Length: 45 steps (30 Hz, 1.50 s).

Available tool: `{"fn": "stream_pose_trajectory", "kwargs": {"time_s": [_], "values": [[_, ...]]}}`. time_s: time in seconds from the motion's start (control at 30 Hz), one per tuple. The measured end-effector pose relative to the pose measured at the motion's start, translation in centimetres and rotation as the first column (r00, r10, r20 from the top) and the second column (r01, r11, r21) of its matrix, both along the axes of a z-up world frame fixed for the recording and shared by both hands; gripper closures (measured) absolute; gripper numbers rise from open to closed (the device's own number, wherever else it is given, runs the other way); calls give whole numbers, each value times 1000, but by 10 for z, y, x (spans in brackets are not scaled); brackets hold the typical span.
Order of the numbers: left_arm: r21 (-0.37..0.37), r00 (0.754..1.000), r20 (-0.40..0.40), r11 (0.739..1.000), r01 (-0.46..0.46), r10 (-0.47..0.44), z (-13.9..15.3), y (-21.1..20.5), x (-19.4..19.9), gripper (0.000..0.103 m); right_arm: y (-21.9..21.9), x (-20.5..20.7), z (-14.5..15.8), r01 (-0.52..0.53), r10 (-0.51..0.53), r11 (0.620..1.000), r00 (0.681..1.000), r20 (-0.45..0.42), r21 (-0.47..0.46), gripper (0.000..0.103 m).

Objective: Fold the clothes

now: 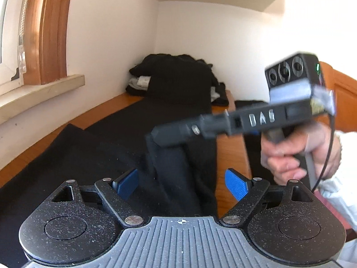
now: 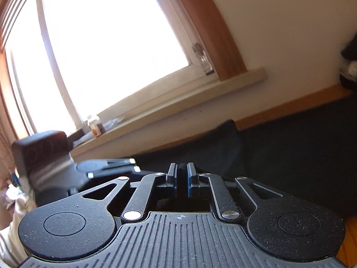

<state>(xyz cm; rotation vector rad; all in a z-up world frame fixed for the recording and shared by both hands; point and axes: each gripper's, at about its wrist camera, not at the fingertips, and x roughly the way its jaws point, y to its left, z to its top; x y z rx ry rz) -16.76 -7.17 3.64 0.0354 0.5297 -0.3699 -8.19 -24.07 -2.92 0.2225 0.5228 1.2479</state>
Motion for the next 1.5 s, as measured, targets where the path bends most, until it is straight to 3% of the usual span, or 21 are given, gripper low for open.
{"fn": "stream_pose_trajectory", "kwargs": {"time_s": [0.07,0.13,0.17,0.2,0.4,0.5,0.67,0.9,1.2,1.23,1.27,1.3,1.5], "values": [[-6,1000,-10,1000,-15,14,-3,1,3,20,9,1,6,3,-3,1000,1000,10,10,94],[-29,998,-43,999,-42,40,-6,8,7,52,14,1,10,-2,1,1000,1000,17,21,95],[-44,997,-58,997,-61,59,-7,15,9,81,17,1,12,-7,7,1000,1000,20,21,95],[-56,995,-66,995,-85,81,-8,24,10,90,17,1,13,-9,8,1000,1000,27,19,94],[-133,976,-106,970,-203,190,-8,76,10,91,-22,-5,20,58,-52,997,991,126,-41,89],[-186,969,-133,955,-233,210,-12,97,12,91,-31,-8,6,39,-7,983,984,180,-177,77],[-208,955,-178,940,-272,237,-19,113,17,91,-25,-18,-21,-15,119,924,961,248,-382,75],[-217,956,-174,938,-271,236,-18,115,15,91,-14,-35,-26,-153,269,898,933,239,-412,76],[-225,961,-152,938,-262,232,-17,111,16,91,6,-58,-24,-199,421,829,838,347,-523,74],[-227,962,-144,939,-260,232,-16,111,15,91,9,-59,-24,-206,436,821,828,353,-533,77],[-228,963,-135,938,-260,234,-14,111,13,91,12,-57,-23,-222,452,810,826,337,-542,94],[-229,964,-124,938,-260,237,-13,111,11,91,13,-55,-22,-242,463,800,831,309,-549,100],[-249,972,-52,940,-234,228,-1,106,2,91,-20,-67,-9,-281,500,774,821,276,-567,102]]}}
